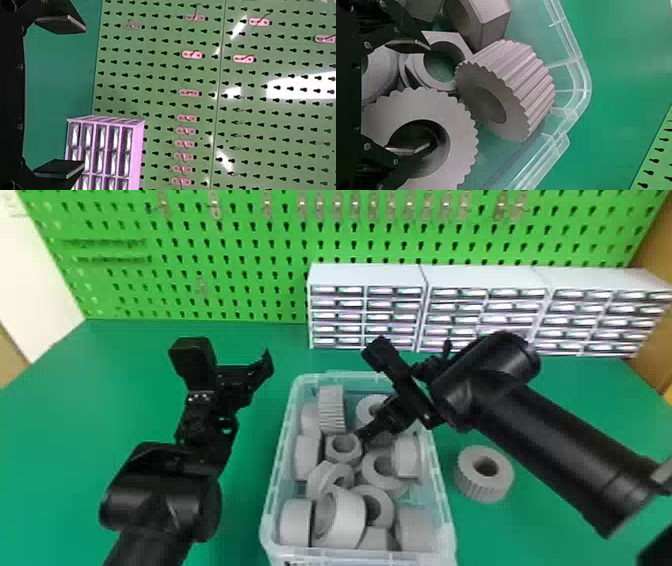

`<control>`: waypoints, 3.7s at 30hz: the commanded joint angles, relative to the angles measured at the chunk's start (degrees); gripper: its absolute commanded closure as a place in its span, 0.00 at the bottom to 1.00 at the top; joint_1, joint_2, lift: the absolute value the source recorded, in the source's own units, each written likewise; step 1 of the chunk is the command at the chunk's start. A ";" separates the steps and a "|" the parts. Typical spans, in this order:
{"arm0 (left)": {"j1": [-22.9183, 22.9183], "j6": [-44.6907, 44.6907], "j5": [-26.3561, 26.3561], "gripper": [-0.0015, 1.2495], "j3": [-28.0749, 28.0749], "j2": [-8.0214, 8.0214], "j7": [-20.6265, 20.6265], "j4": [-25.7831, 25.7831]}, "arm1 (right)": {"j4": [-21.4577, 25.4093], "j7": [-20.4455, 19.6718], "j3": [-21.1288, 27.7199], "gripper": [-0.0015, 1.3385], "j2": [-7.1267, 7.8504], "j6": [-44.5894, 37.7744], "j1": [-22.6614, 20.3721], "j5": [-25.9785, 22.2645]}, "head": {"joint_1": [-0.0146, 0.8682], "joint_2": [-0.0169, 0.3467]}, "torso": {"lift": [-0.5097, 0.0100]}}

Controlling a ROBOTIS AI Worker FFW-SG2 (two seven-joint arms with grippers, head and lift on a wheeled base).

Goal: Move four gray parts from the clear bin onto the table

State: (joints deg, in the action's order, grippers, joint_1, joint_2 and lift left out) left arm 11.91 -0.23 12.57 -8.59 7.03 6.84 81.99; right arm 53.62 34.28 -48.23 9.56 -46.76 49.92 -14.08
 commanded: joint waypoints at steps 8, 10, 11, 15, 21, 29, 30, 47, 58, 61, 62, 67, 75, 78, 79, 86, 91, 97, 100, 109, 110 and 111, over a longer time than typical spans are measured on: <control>0.04 0.14 0.17 0.08 -0.02 0.00 0.02 -0.08 | -0.27 -0.09 0.76 0.64 -0.07 -2.81 0.09 -0.77 | 0.80 0.24 | 0.88; 0.04 0.14 0.17 0.08 -0.02 0.00 0.02 -0.08 | -0.44 -0.09 1.03 0.71 -0.07 -2.99 0.09 -0.95 | 0.80 0.24 | 0.88; 0.04 0.14 0.17 0.08 -0.02 0.00 0.02 -0.08 | -0.44 -0.09 1.12 0.73 -0.07 -2.99 0.09 -1.03 | 0.80 0.24 | 0.88; 0.04 0.14 0.17 0.08 -0.11 0.00 0.02 -0.17 | -0.53 -0.09 1.73 0.74 -0.16 -3.43 0.09 -1.12 | 0.80 0.24 | 0.88; -0.05 0.14 0.17 0.08 -0.11 0.00 0.02 -0.17 | -0.09 -0.09 2.79 0.74 -0.33 -4.48 0.18 -1.39 | 0.80 0.24 | 0.88; -0.14 0.14 0.17 0.08 0.15 0.00 0.02 -0.43 | 0.96 -0.09 3.49 0.74 -0.42 -4.57 0.70 -0.86 | 0.80 0.24 | 0.88; -0.22 0.23 0.17 0.08 0.15 0.09 0.02 -0.34 | 1.14 -0.09 3.58 0.74 -0.51 -4.57 0.70 -0.68 | 0.80 0.24 | 0.88; -0.66 0.23 0.17 0.08 0.33 0.09 0.02 -0.43 | 4.48 -0.17 5.77 0.74 -0.86 -5.27 1.58 1.34 | 0.80 0.24 | 0.88; -1.01 0.23 0.17 0.08 0.51 0.09 0.02 -0.43 | 8.34 -0.17 9.20 0.74 -0.68 -7.74 1.50 3.36 | 0.80 0.24 | 0.88; -1.19 0.23 0.17 0.08 0.51 0.09 -0.07 -0.34 | 9.22 -0.17 9.82 0.74 -0.68 -8.35 1.23 3.80 | 0.80 0.24 | 0.88; -1.37 0.23 0.17 0.08 0.59 0.09 -0.07 -0.34 | 9.58 -0.17 10.08 0.74 -0.68 -8.53 1.14 3.89 | 0.80 0.24 | 0.88; -1.89 0.23 0.17 0.08 1.03 0.09 0.02 -0.34 | 10.72 -0.17 11.14 0.74 -0.68 -9.14 0.70 4.33 | 0.80 0.24 | 0.88; -2.16 0.23 0.17 0.08 0.94 0.18 0.02 -0.34 | 12.48 -0.09 14.39 0.74 -0.51 -10.37 -0.09 6.52 | 0.80 0.24 | 0.88; -2.51 0.23 0.17 0.08 1.21 0.09 -0.07 -0.34 | 12.83 -0.09 15.71 0.74 -0.42 -10.99 -0.35 7.58 | 0.80 0.24 | 0.88; -2.60 0.23 0.17 0.08 1.30 0.18 -0.07 -0.34 | 12.92 -0.09 16.06 0.74 -0.42 -11.25 -0.53 7.84 | 0.80 0.24 | 0.88; -3.21 0.23 0.17 0.08 1.47 0.18 0.02 -0.34 | 13.62 -0.09 18.43 0.74 -0.16 -12.22 -1.23 9.25 | 0.80 0.24 | 0.88; -3.39 0.23 0.17 0.08 1.65 0.18 -0.07 -0.26 | 13.88 -0.09 19.48 0.74 0.02 -12.74 -1.49 10.48 | 0.80 0.24 | 0.88; -4.00 0.23 -0.45 0.08 2.18 0.18 0.02 0.27 | 14.15 -0.09 21.59 0.74 0.19 -13.45 -2.11 11.89 | 0.80 0.24 | 0.88; -4.09 0.23 -0.45 0.08 2.35 0.18 -0.07 0.45 | 14.32 -0.09 23.18 0.74 0.37 -13.98 -2.64 12.94 | 0.80 0.24 | 0.88; -5.06 0.14 -2.20 0.08 3.93 0.18 0.02 3.08 | 16.25 0.00 30.38 0.74 0.99 -16.00 -4.92 15.75 | 0.80 0.24 | 0.88; -5.15 0.14 -2.29 0.08 4.02 0.18 0.02 3.44 | 16.52 0.00 31.00 0.74 0.99 -16.17 -5.18 15.93 | 0.80 0.24 | 0.88; -5.23 0.14 -2.64 0.08 4.11 0.18 0.02 3.96 | 17.05 0.00 31.88 0.74 1.25 -16.44 -5.54 16.37 | 0.80 0.24 | 0.88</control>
State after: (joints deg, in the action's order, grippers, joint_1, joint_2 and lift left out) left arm 7.25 -0.03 10.62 -5.20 7.20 6.85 84.31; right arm 69.48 34.28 -19.29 10.46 -62.39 45.35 0.91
